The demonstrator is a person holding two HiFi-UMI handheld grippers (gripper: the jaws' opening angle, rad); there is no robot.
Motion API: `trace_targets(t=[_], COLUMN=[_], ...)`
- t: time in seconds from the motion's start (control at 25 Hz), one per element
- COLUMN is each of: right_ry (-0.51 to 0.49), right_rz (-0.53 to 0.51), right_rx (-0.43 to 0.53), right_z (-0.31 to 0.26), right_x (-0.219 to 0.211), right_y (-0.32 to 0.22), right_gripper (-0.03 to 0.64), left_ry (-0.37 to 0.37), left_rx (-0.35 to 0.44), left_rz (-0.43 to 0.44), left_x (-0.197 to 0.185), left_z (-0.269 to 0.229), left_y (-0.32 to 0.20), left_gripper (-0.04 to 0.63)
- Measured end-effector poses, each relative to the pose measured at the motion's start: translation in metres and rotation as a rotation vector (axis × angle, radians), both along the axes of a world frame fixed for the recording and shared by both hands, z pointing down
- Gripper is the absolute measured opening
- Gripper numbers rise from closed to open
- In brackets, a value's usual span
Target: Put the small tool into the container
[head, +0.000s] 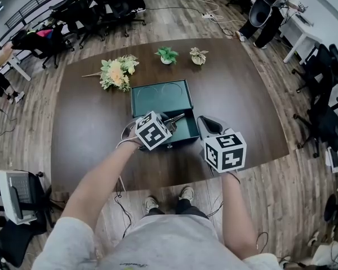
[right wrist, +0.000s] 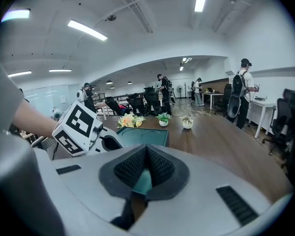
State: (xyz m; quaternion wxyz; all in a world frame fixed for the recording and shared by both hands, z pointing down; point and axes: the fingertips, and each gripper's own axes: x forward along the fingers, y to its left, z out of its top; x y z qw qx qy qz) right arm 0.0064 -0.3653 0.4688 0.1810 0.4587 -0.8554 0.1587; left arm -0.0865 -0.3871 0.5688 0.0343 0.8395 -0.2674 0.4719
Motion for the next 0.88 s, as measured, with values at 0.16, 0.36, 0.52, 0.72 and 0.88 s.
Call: trace_targets(t=[0.16,0.36,0.52,0.72,0.88], right_ry=[0.0,0.001,-0.001,-0.003,0.0], right_rz=[0.009,0.015,0.023,0.034,0.04], right_rx=[0.002,-0.004,-0.006,-0.007,-0.012], right_z=[-0.001,0.001,0.001,0.001,0.003], right_x=[0.002,0.002,0.002,0.004,0.006], right_y=[0.003,0.01,0.014,0.019,0.024], right_gripper=[0.003,0.003,0.003,0.003,0.003], left_ry=[0.015,0.024,0.036,0.046,0.045], left_rx=[-0.019,-0.025,-0.033,-0.039,-0.045], left_rz=[-0.023,-0.007,0.002,0.009,0.01], left_x=[0.001,0.006,0.008,0.012,0.013], left_z=[0.002,0.004,0.006,0.009,0.011], left_y=[0.001,0.006,0.01,0.012,0.016], left_gripper=[0.037,0.054,0.065,0.077,0.086])
